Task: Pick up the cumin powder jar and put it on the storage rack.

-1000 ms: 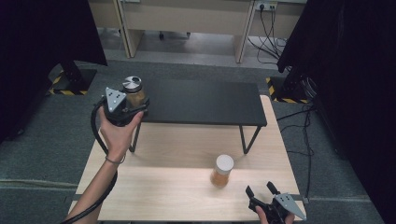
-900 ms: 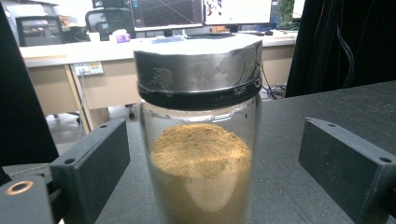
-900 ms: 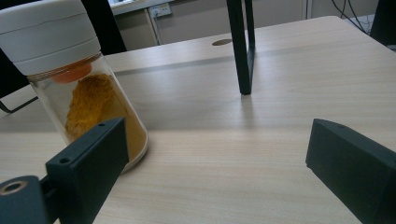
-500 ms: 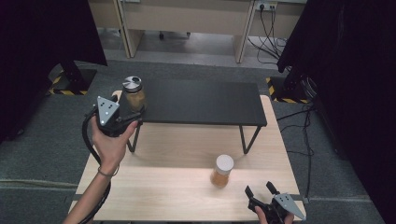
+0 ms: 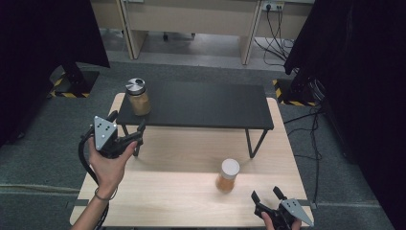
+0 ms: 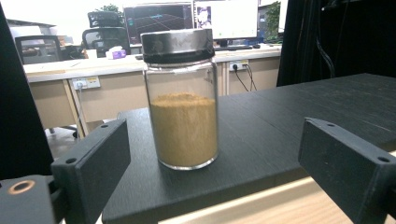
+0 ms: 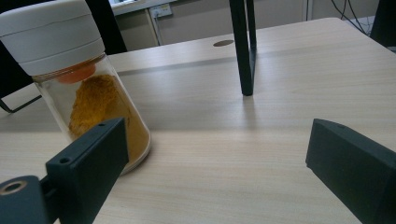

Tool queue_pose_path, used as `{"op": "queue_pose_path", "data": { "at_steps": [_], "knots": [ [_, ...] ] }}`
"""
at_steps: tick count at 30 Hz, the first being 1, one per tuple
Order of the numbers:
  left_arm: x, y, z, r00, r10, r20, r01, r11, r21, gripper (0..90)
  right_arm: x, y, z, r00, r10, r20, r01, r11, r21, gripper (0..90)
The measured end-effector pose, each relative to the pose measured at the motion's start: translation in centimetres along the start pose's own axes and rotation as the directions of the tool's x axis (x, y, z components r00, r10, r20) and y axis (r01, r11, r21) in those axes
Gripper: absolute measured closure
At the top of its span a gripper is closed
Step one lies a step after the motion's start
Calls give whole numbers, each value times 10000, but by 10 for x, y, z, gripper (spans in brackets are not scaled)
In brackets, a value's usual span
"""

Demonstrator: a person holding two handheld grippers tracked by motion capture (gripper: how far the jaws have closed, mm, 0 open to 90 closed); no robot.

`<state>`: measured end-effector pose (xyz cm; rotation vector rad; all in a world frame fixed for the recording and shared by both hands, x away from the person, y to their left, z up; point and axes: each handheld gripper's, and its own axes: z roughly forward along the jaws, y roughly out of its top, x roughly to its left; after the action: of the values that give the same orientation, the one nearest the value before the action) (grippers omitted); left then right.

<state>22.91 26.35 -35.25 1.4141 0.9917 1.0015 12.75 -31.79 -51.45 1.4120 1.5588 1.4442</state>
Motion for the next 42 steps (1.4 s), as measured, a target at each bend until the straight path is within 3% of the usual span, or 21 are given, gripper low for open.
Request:
{"op": "queue_pose_path", "data": {
  "at_steps": [19,31,42],
  "knots": [
    [-12,-39,-39,9987,-32,515,35,10000,-66,87,1,1,-1,10000,2,12,-2,10000,-8,62],
    [-21,-76,-49,9959,-523,735,469,9962,736,85,1,1,-1,10000,0,10,0,10000,-8,62],
    [-25,-102,-54,9970,-480,609,397,9907,1304,83,2,0,0,10000,-41,-25,41,10000,30,62]
  ]
}}
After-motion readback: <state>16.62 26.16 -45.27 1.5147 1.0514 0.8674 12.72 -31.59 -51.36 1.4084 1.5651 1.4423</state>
